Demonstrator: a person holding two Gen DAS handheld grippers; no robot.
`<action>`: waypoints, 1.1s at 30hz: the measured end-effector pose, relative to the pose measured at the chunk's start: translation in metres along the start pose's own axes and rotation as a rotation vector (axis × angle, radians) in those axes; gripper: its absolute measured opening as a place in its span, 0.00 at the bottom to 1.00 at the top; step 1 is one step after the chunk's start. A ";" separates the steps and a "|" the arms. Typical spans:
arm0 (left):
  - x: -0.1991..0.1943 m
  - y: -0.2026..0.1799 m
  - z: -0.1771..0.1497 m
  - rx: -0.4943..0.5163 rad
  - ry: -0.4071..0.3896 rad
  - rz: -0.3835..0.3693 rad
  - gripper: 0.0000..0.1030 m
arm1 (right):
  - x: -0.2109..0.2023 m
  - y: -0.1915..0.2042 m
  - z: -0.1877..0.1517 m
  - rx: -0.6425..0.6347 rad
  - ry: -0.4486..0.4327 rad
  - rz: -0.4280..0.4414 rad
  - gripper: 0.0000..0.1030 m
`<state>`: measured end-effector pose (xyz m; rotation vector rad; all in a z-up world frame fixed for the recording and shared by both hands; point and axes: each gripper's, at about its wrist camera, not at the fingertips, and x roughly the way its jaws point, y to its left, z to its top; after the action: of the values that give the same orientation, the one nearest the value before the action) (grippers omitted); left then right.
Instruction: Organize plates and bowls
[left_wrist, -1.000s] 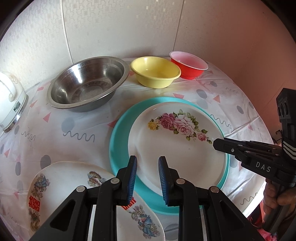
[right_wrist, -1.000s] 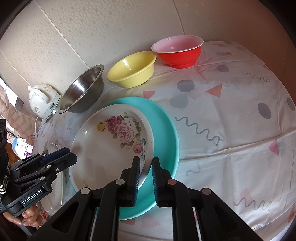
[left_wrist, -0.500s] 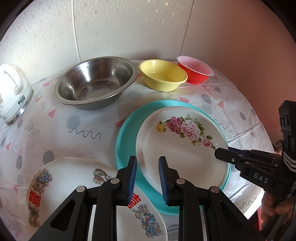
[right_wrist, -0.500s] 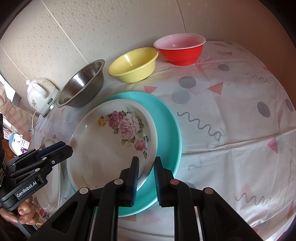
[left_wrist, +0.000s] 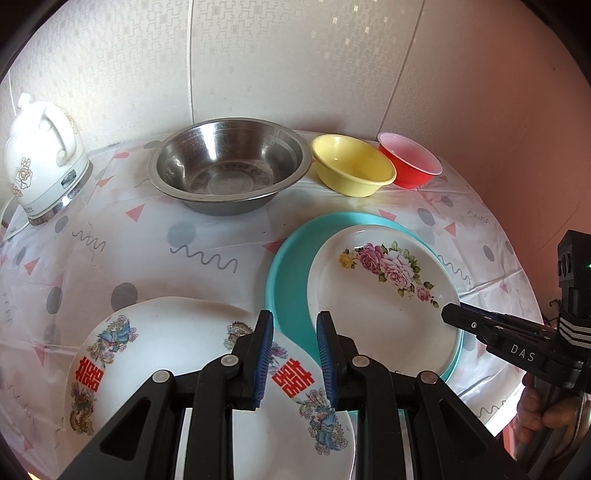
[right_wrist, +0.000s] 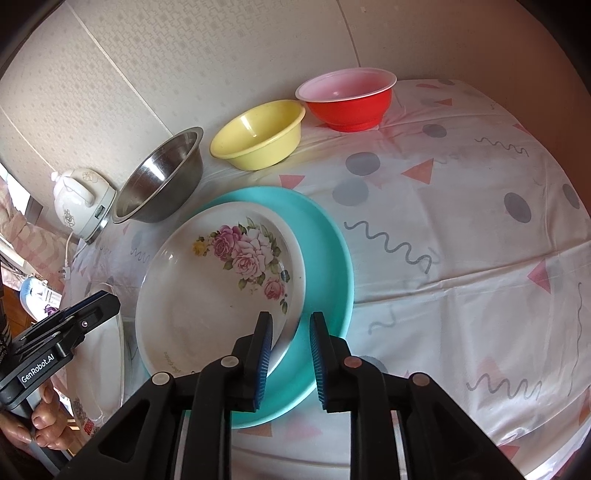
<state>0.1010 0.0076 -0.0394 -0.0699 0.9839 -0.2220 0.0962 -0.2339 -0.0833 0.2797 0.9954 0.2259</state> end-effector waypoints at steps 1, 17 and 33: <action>-0.002 0.002 0.000 -0.007 -0.004 0.002 0.24 | -0.002 -0.001 0.000 0.005 -0.006 -0.002 0.20; -0.027 0.054 -0.009 -0.122 -0.039 0.053 0.24 | -0.028 0.024 0.000 -0.048 -0.067 0.188 0.27; -0.050 0.099 -0.028 -0.205 -0.058 0.098 0.25 | -0.009 0.100 -0.034 -0.292 0.156 0.484 0.31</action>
<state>0.0670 0.1161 -0.0299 -0.2139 0.9469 -0.0289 0.0564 -0.1382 -0.0606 0.2343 1.0223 0.8361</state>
